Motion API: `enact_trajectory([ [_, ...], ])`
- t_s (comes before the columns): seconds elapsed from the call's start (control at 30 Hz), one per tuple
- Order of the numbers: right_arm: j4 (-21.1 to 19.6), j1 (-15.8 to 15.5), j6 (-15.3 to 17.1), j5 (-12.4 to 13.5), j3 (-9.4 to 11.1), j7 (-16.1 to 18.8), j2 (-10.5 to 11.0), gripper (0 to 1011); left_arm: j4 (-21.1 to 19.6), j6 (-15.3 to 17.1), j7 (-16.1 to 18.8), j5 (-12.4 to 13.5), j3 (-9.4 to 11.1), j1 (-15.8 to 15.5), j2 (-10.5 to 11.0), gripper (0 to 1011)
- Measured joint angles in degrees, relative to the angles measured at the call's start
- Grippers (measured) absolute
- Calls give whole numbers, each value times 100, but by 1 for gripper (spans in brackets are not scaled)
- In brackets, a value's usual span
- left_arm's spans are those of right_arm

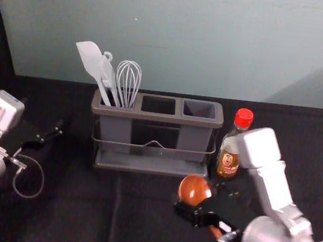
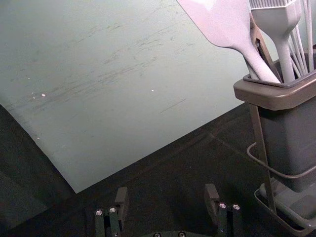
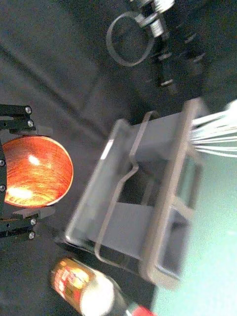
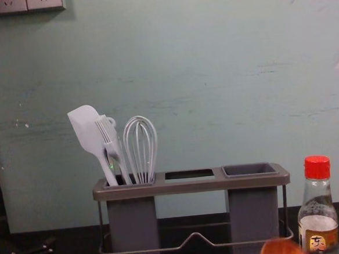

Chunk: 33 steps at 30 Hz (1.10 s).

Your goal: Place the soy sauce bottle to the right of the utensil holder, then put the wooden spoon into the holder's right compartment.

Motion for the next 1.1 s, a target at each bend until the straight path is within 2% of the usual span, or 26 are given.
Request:
enact_trajectory([
  [0.03,-135,-154,-222,72,128,20,6,837,0,0,0,0,0,0,0,1011],
  [0.2,-442,-566,-971,140,385,-132,14,838,0,0,0,0,0,0,0,1011],
  [0.23,-503,-666,-1175,78,412,-280,-2,837,0,0,0,0,0,0,0,1011],
  [0.33,-587,-822,-1507,-212,396,-635,-58,837,0,0,0,0,0,0,0,1011],
  [0.37,-613,-900,-1729,-394,388,-836,-118,838,0,0,0,0,0,0,0,1011],
  [0.43,-625,-1007,-2092,-565,399,-1046,-207,838,0,0,0,0,0,0,0,1011],
  [0.47,-625,-1007,-2092,-565,399,-1046,-207,837,0,0,0,0,0,0,0,1011],
  [0.5,-644,-1083,-2362,-660,412,-1156,-264,837,0,0,0,0,0,0,0,1011],
  [0.67,-756,-1313,-3208,-811,446,-1280,-317,837,0,0,0,0,0,0,-1,1011],
  [0.9,-874,-1477,-3870,-863,477,-1187,-279,838,0,0,0,0,0,0,0,1011],
  [1.1,-879,-1501,-4033,-846,501,-1063,-256,837,0,0,0,0,0,0,0,1011],
])
